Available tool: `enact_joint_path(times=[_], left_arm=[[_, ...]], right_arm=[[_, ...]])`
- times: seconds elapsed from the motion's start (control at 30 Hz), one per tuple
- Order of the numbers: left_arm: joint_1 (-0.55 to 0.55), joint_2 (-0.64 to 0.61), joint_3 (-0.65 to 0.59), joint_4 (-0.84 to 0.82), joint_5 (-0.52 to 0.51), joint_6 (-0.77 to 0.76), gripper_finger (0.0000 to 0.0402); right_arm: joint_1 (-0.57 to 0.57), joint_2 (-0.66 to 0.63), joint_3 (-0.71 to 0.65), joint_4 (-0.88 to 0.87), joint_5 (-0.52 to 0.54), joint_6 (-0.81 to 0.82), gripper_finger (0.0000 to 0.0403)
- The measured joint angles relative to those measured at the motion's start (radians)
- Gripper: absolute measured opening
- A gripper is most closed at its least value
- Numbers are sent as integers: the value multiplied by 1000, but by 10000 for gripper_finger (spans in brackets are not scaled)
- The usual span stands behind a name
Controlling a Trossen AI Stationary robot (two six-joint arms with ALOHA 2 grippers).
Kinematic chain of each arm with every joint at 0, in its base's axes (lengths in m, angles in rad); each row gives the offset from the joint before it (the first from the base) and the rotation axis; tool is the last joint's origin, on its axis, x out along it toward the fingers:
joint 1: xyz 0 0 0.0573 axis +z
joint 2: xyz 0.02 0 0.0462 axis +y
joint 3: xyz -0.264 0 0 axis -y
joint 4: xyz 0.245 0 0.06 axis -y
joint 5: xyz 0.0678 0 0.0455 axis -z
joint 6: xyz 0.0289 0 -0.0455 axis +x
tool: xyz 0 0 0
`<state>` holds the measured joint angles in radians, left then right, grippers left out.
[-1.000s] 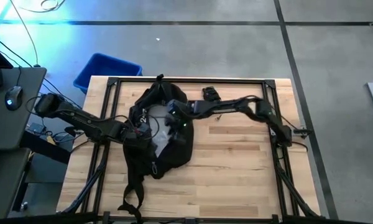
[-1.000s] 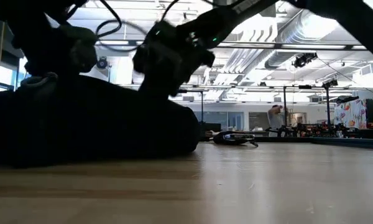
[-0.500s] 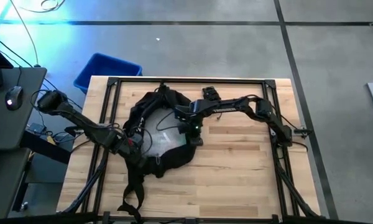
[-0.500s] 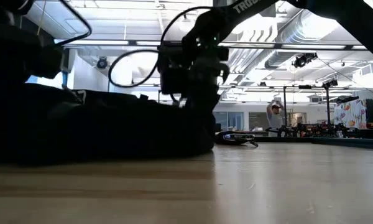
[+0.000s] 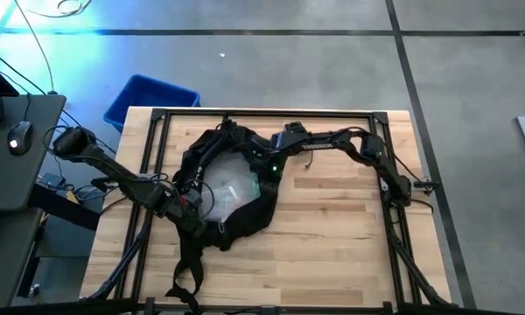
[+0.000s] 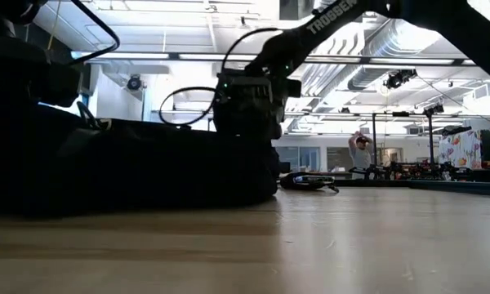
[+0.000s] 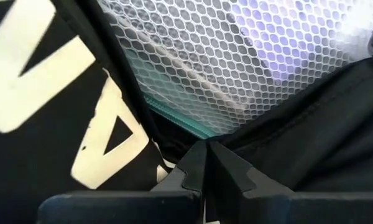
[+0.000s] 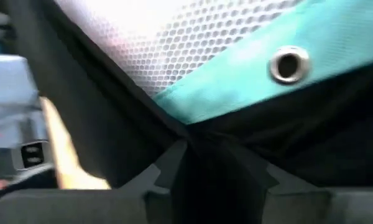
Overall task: Unpack backpack
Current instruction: Remove the zip bag from the backpack
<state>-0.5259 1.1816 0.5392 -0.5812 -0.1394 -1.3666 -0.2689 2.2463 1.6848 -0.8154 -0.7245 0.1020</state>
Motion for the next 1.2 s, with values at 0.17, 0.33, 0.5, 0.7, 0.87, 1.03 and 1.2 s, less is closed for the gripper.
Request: enact_joint_path(times=[0.17,0.33,0.5,0.7,0.87,1.03,1.2], left_arm=[[0,0,0,0,-12,2,0],[0,0,0,0,-63,10,0],[1,0,0,0,-80,25,0],[1,0,0,1,-119,40,0],[2,0,0,2,-137,55,0],[2,5,0,3,-143,70,0],[9,10,-7,6,-181,77,0]], right_arm=[[-28,0,0,33,-39,117,135],[-10,-1,0,138,39,257,178],[-9,-2,-1,262,68,374,187],[-22,-2,-1,416,35,480,185],[-18,-2,-1,321,214,509,183],[22,-4,0,355,227,504,183],[73,-2,0,473,175,510,183]])
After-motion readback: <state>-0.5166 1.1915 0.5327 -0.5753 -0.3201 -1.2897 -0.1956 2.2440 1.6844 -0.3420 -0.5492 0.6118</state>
